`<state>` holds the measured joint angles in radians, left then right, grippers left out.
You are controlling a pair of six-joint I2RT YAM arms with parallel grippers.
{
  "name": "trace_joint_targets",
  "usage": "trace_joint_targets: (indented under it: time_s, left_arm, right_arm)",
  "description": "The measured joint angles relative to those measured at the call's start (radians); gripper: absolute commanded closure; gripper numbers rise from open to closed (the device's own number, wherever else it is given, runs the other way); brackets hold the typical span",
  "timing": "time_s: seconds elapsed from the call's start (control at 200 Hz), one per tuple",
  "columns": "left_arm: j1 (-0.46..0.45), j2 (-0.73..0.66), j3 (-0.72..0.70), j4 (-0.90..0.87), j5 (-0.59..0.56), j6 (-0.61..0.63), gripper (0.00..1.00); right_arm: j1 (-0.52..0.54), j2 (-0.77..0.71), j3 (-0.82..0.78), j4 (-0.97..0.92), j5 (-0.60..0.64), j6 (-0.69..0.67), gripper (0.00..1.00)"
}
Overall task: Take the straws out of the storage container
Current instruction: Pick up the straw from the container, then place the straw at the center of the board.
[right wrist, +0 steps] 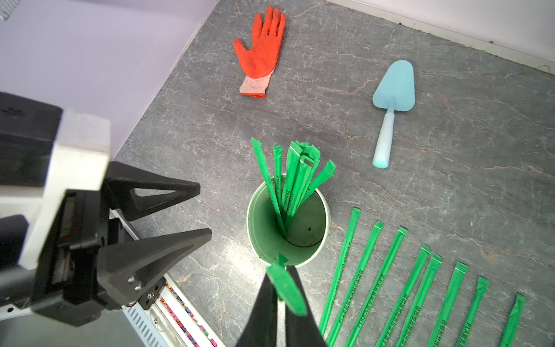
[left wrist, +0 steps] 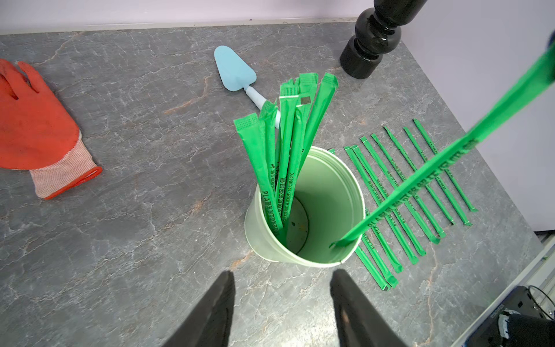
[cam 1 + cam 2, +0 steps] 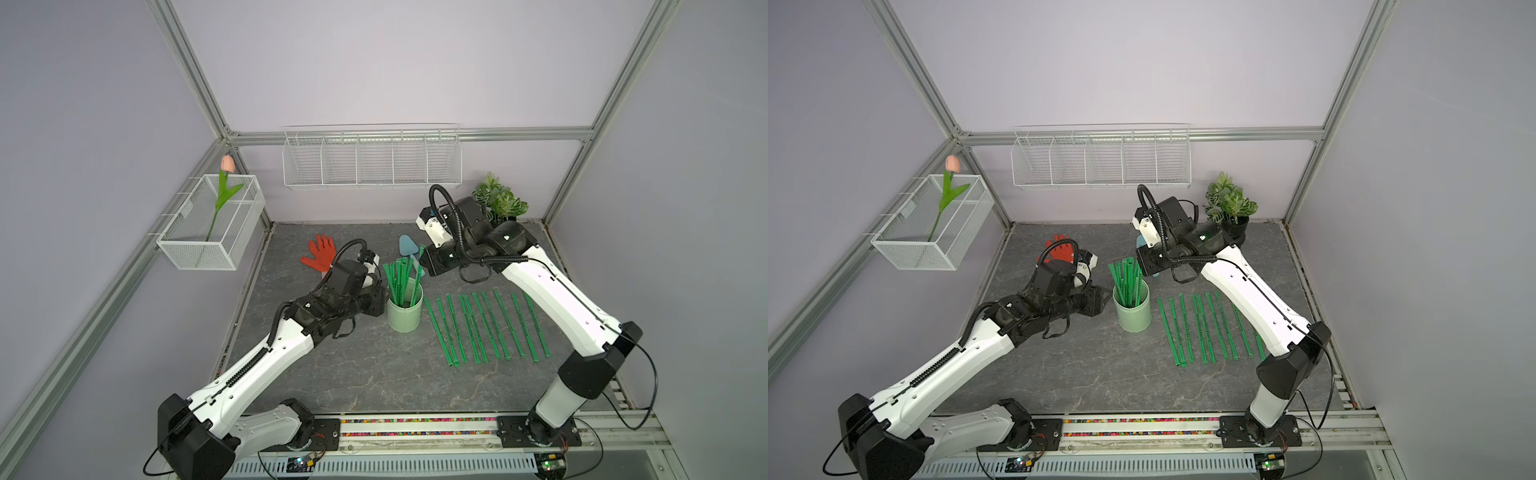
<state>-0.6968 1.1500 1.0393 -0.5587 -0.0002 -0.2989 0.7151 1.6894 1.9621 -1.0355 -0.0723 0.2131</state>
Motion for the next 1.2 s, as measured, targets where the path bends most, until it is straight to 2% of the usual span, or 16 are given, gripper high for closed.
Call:
trace_joint_targets:
  time_s: [0.365,0.7,0.96,1.2]
  left_arm:
    - [0.0,0.0,0.0,0.0,0.001,0.0,0.45]
    - [0.0,0.0,0.0,0.0,0.001,0.0,0.45]
    - [0.0,0.0,0.0,0.0,0.002,0.0,0.45]
    - [0.0,0.0,0.0,0.0,0.002,0.0,0.45]
  right_arm:
    - [-0.037,-0.109,0.134,-0.054,0.035,-0.012,0.91]
    - [-0.124,-0.25,0.126,-0.135,0.067,-0.031,0.91]
    - [-0.22,-0.27,0.111,-0.311,0.208,-0.074,0.91]
    - [-0.306,-0.255,-0.034,-0.409,0.341,-0.095,0.92]
